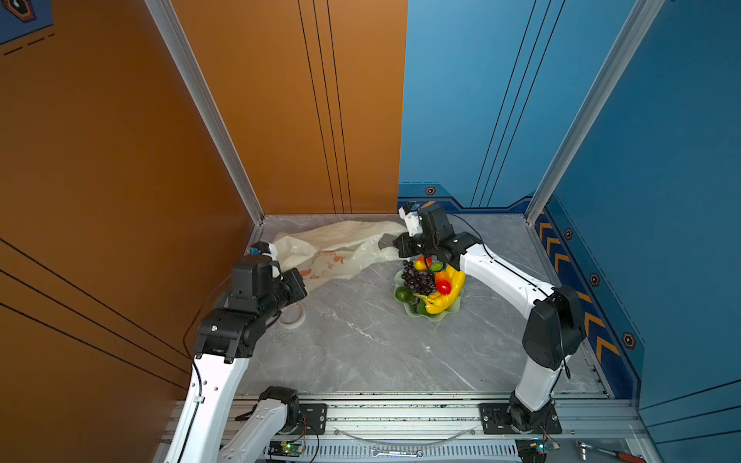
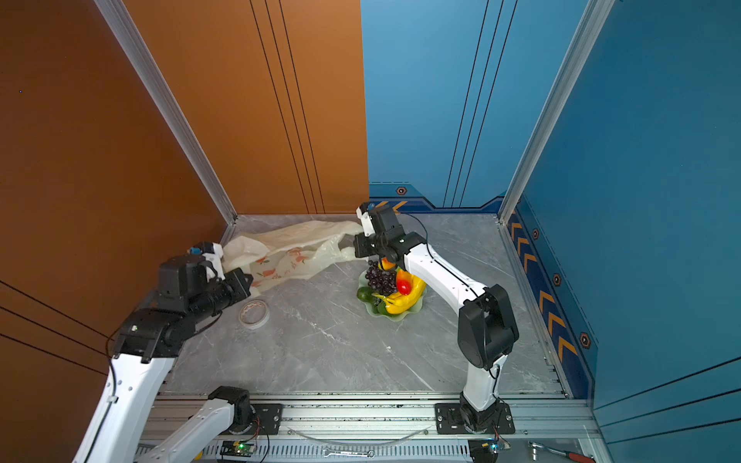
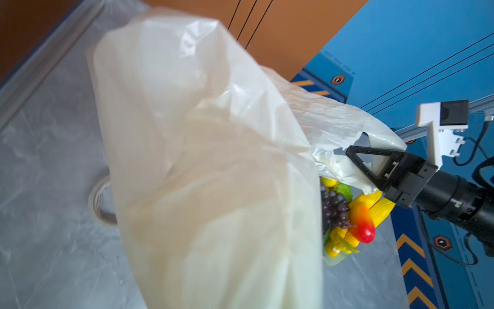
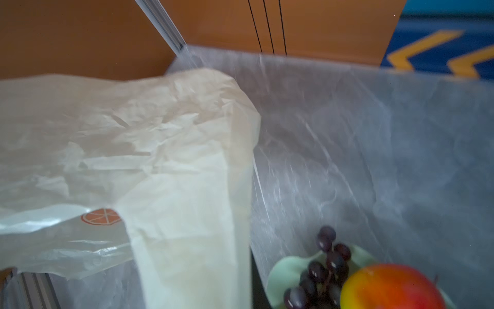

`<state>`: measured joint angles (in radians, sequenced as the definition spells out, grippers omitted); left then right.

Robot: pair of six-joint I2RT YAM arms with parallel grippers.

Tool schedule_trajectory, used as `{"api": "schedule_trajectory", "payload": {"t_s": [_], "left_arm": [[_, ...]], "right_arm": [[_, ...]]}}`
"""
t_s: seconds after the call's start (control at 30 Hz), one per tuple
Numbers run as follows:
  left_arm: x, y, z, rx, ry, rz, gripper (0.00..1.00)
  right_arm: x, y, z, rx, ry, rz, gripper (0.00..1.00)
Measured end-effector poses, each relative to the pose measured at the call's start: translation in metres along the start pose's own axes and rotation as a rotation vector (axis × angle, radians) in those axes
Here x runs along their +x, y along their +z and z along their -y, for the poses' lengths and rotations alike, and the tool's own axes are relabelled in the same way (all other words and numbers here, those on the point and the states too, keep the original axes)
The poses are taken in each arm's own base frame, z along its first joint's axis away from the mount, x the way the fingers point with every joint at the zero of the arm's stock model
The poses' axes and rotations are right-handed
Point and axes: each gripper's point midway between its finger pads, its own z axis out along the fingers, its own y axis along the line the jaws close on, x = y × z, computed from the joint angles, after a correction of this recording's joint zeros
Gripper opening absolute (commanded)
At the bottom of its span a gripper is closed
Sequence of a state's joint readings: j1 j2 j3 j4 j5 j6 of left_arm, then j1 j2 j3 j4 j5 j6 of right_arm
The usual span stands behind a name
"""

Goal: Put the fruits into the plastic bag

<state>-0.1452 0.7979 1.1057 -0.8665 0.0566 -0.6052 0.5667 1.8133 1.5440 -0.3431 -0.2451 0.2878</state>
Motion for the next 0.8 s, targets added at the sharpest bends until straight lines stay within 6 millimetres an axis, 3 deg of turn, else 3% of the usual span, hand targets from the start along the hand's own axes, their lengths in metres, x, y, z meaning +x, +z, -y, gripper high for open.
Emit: {"api": "schedule_trajectory", "payload": {"t_s": [0.07,0.13,0.37,0.4,0.43,0.53,0.57,0.7,0.8], "left_arm": [[0.016,0.004,-0.011,-0.016,-0.032,-0.022,0.0],[0.026,0.009,-0.018,-0.028,-0.061,-0.04,0.0],[0.026,0.023,-0.008,-0.011,-0.084,-0.064,0.0],[0.026,0.026,-0.006,-0.006,-0.088,-0.067,0.0],[0.026,0.029,-0.004,-0.004,-0.093,-0.072,0.0],[0.025,0.039,0.004,0.016,-0.111,-0.076,0.0],[0.025,0.04,0.006,0.023,-0.116,-0.075,0.0],[0.025,0.047,0.015,0.051,-0.14,-0.073,0.0],[0.024,0.052,0.02,0.072,-0.162,-0.063,0.0]], "right_arm": [[0.021,0.005,0.008,0.011,0.014,-0.06,0.0],[0.024,0.004,0.011,0.012,0.021,-0.074,0.0],[-0.009,0.003,0.014,0.009,0.024,-0.011,0.03],[-0.016,0.006,0.016,0.01,0.025,0.001,0.12],[-0.023,0.009,0.017,0.011,0.026,0.012,0.27],[-0.035,0.02,0.026,0.016,0.033,0.024,0.87],[-0.037,0.023,0.029,0.02,0.037,0.025,1.0],[-0.036,0.025,0.042,0.045,0.047,0.009,1.0],[-0.033,0.008,0.043,0.067,0.043,0.005,1.0]]}}
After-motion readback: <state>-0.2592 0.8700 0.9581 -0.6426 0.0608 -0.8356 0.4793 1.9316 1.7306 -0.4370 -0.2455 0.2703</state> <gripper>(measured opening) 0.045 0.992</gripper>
